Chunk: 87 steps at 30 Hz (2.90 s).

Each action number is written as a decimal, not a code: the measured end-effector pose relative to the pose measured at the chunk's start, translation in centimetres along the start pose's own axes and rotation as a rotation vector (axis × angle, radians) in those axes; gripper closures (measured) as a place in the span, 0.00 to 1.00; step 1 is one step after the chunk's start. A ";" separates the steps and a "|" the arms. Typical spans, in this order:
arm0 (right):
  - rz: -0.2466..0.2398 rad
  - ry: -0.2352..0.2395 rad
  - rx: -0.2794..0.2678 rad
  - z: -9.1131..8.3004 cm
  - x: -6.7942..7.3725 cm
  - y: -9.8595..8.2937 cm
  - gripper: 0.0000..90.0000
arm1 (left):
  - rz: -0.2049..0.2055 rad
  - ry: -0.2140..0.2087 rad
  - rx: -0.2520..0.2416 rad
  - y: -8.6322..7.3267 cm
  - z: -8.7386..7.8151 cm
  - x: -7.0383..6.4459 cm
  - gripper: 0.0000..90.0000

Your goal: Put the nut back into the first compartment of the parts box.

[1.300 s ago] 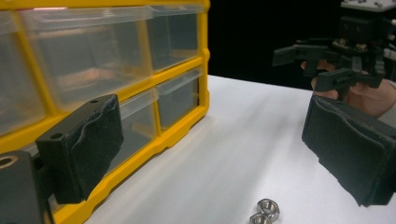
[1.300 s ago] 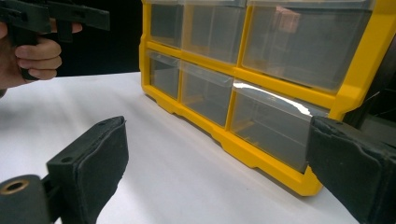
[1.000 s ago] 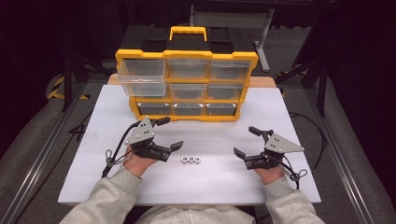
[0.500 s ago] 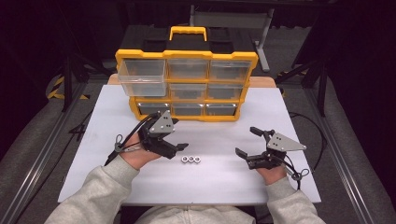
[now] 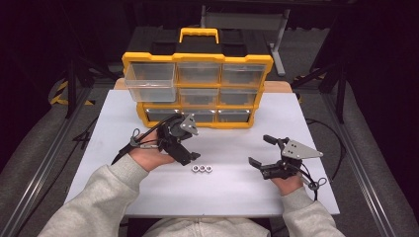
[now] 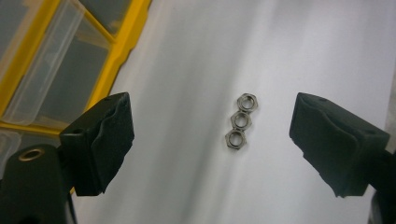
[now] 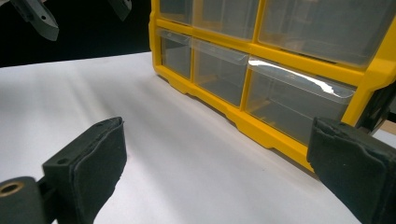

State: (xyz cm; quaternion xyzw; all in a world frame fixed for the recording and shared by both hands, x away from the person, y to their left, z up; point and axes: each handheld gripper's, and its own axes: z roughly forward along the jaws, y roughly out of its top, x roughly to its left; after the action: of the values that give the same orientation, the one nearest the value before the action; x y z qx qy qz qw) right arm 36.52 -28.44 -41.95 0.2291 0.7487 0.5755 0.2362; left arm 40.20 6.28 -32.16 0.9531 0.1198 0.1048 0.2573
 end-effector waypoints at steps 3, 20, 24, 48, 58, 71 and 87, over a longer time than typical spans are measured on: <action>0.001 0.003 0.000 0.0 0.0 0.0 0.06 | -0.019 0.001 0.057 0.2 0.6 0.0 0.17; 0.010 0.010 0.004 0.0 0.1 0.1 0.06 | -0.006 -0.107 0.135 -0.9 5.4 -0.9 0.22; 0.007 0.011 0.011 0.0 0.1 0.1 0.06 | -0.008 -0.121 0.149 -1.3 6.4 -1.1 0.23; 0.014 0.027 0.017 0.2 0.1 0.0 0.06 | -0.012 -0.135 0.280 -2.2 10.5 -1.0 0.57; 0.012 0.032 0.012 0.1 0.1 0.1 0.06 | -0.015 -0.144 0.296 -2.1 10.6 -1.1 0.77; 0.011 0.030 0.013 0.1 0.1 0.0 0.06 | -0.013 -0.176 0.271 -1.6 8.3 -1.0 0.77; 0.013 0.032 0.015 0.1 0.1 0.0 0.06 | -0.006 -0.176 0.235 -0.4 3.4 0.2 0.77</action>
State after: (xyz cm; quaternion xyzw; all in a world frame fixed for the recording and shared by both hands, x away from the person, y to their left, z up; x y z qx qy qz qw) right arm 36.50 -28.24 -41.97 0.2265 0.7550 0.5750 0.2190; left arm 41.18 5.08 -35.21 0.9819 0.1110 0.0052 0.1536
